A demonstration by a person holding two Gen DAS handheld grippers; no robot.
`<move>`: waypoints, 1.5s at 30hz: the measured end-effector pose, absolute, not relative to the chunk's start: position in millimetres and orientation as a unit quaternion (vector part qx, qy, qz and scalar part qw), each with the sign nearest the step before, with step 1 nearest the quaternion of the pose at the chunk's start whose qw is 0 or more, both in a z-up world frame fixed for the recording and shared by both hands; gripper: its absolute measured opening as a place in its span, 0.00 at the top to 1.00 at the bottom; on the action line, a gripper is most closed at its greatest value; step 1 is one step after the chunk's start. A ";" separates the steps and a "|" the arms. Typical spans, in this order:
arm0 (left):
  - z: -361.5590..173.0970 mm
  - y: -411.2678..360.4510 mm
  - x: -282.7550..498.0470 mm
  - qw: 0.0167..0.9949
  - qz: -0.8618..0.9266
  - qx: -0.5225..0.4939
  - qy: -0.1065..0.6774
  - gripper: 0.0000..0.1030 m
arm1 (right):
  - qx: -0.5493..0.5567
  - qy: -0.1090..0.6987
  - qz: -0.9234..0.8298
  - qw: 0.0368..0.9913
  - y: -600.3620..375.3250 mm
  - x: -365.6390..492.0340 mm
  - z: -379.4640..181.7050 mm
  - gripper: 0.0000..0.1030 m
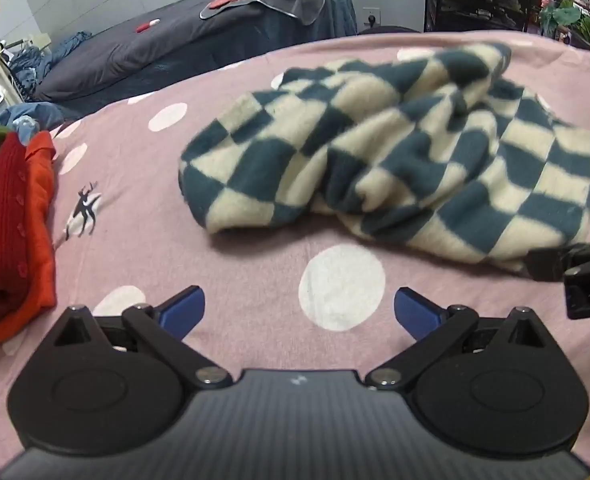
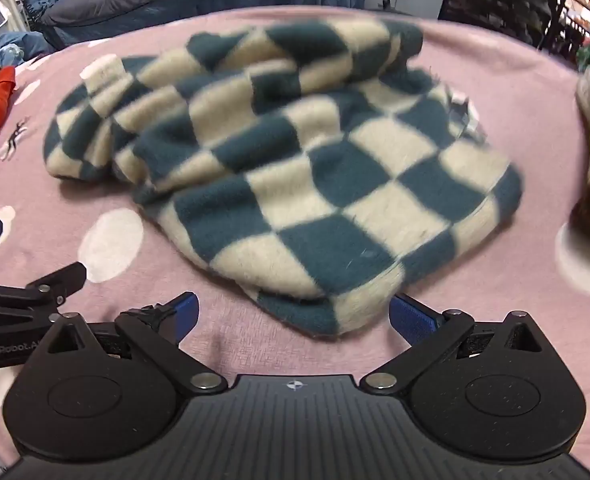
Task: Fold small clothes
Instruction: 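Move both tools toward the crumpled checkered sweater on the bed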
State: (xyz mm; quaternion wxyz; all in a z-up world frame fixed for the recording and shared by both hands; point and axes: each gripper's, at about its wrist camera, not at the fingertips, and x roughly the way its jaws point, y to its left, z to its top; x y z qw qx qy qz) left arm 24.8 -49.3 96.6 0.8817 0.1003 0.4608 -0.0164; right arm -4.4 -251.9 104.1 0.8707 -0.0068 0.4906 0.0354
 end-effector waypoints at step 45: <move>168.1 -24.8 47.4 0.832 -0.009 0.000 0.555 0.00 | 0.002 0.487 0.046 0.872 -253.7 16.0 214.0 0.00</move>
